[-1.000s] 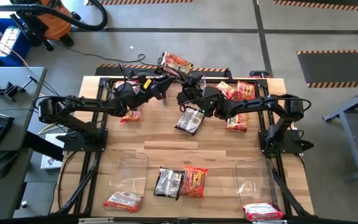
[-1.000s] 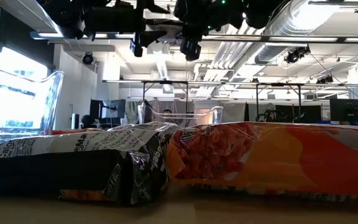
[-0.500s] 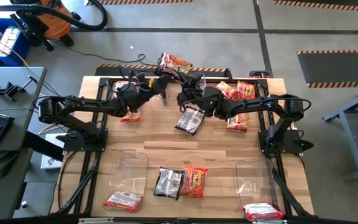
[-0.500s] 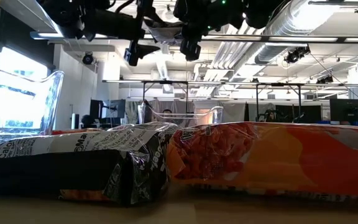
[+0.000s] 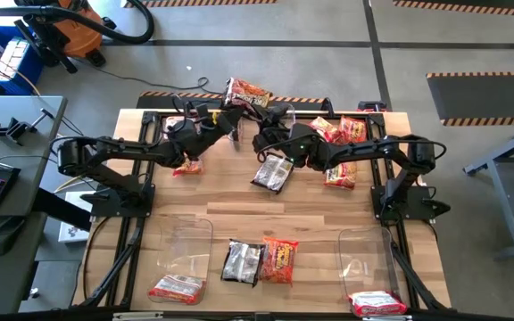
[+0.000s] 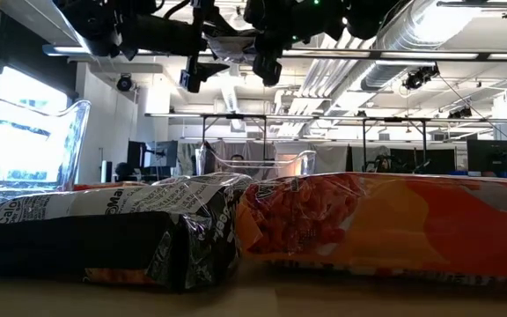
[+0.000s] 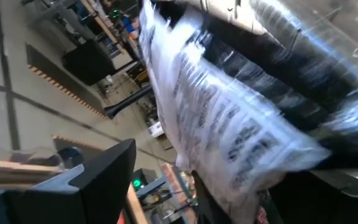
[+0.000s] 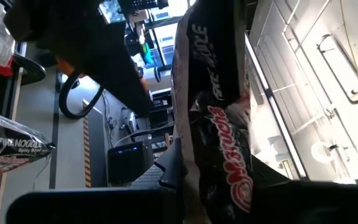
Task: Sort Maruchan noodles
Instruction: Put the right black noodle pack into the top transparent bin
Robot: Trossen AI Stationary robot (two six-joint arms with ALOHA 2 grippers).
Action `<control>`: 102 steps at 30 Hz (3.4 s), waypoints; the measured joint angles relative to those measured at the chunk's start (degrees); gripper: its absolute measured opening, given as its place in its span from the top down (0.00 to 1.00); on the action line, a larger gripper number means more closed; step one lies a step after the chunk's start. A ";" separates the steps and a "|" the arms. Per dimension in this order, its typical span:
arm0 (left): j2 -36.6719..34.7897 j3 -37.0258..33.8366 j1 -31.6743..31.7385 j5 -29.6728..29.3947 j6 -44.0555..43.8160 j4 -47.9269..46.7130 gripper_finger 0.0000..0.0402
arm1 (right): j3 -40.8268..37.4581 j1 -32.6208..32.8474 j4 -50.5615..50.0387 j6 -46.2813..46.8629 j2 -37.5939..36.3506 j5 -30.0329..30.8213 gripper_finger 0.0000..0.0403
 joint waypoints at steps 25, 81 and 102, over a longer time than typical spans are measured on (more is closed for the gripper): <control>5.55 4.31 0.57 3.06 3.43 4.95 0.46 | 4.64 0.19 -2.94 0.39 3.69 1.89 0.88; 32.65 69.66 20.33 40.99 26.86 -119.88 0.85 | -17.17 -3.78 -33.27 55.11 -19.98 -1.32 1.00; 38.18 71.25 23.54 41.45 22.65 -124.13 0.84 | -17.17 -3.78 -33.43 57.48 -19.96 -5.55 1.00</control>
